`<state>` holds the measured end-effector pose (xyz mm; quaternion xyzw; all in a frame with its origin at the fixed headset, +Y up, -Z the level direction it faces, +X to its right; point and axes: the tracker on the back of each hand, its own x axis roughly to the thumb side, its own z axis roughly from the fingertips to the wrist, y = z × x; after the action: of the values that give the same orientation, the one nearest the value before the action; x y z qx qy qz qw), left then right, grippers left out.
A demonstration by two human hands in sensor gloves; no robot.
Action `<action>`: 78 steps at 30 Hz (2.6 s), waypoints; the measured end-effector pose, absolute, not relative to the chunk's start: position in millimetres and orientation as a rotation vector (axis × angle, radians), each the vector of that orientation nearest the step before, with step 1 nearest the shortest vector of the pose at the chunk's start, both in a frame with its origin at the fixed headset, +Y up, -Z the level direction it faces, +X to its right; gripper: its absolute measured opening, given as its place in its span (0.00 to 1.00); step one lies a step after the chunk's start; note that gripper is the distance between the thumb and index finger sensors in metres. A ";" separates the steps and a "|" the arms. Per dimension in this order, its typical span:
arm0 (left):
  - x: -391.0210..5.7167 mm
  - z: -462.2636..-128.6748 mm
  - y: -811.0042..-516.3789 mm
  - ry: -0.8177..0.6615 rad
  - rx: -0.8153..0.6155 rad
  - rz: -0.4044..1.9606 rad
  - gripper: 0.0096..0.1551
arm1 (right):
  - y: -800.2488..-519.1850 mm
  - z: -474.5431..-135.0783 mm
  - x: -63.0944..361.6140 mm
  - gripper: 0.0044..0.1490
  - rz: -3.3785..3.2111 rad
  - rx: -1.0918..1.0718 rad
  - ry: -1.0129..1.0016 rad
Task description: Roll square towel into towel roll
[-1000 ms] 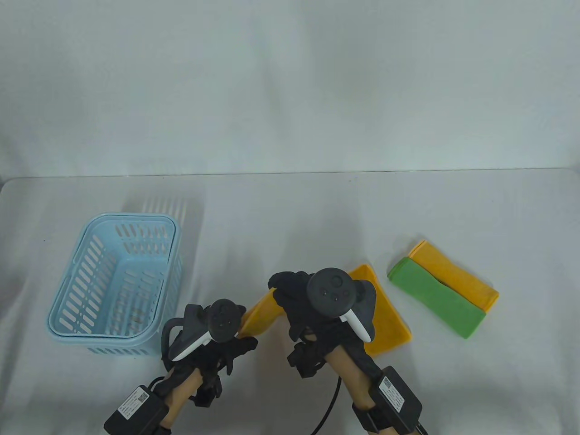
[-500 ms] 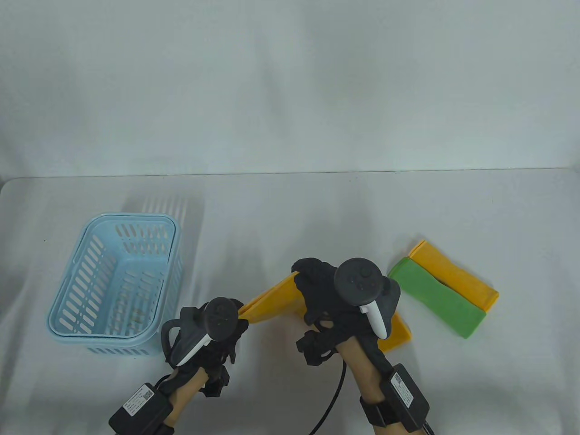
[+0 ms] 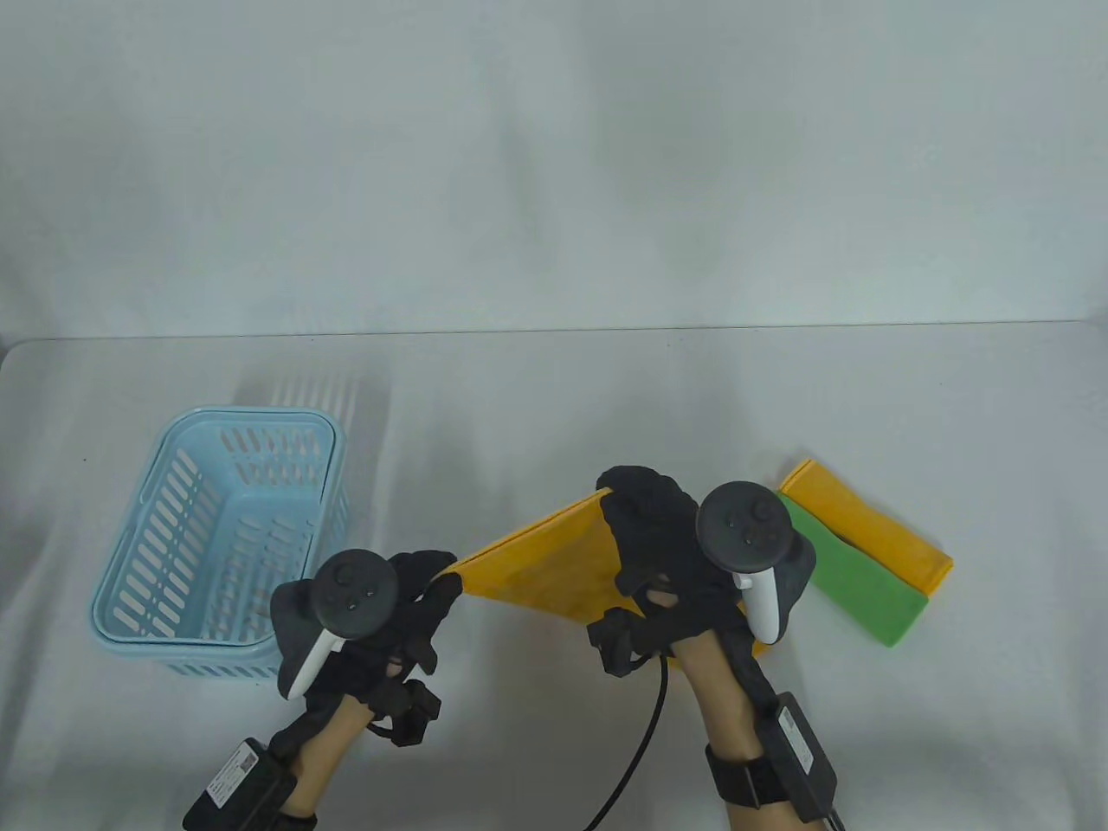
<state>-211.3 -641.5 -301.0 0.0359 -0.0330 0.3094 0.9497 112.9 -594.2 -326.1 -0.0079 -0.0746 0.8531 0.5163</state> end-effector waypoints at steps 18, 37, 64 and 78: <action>-209.0 -298.7 -476.2 -0.254 0.224 0.693 0.22 | -489.7 -299.6 152.7 0.23 1.970 0.057 -0.115; -197.8 -373.6 -476.7 -0.177 -0.003 0.764 0.22 | -502.4 -372.2 160.0 0.23 1.952 -0.162 0.002; -182.9 -356.0 -607.3 -0.200 -0.151 0.486 0.23 | -625.4 -350.2 164.3 0.23 2.075 -0.191 0.184; -174.8 -305.3 -694.7 -0.355 -0.414 0.392 0.23 | -704.1 -294.0 170.4 0.23 2.226 0.044 0.655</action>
<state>-174.8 -694.7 -305.3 -0.2032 -0.1743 0.1925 0.9441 170.4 -704.1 -294.0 0.0173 0.2587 0.8796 0.3989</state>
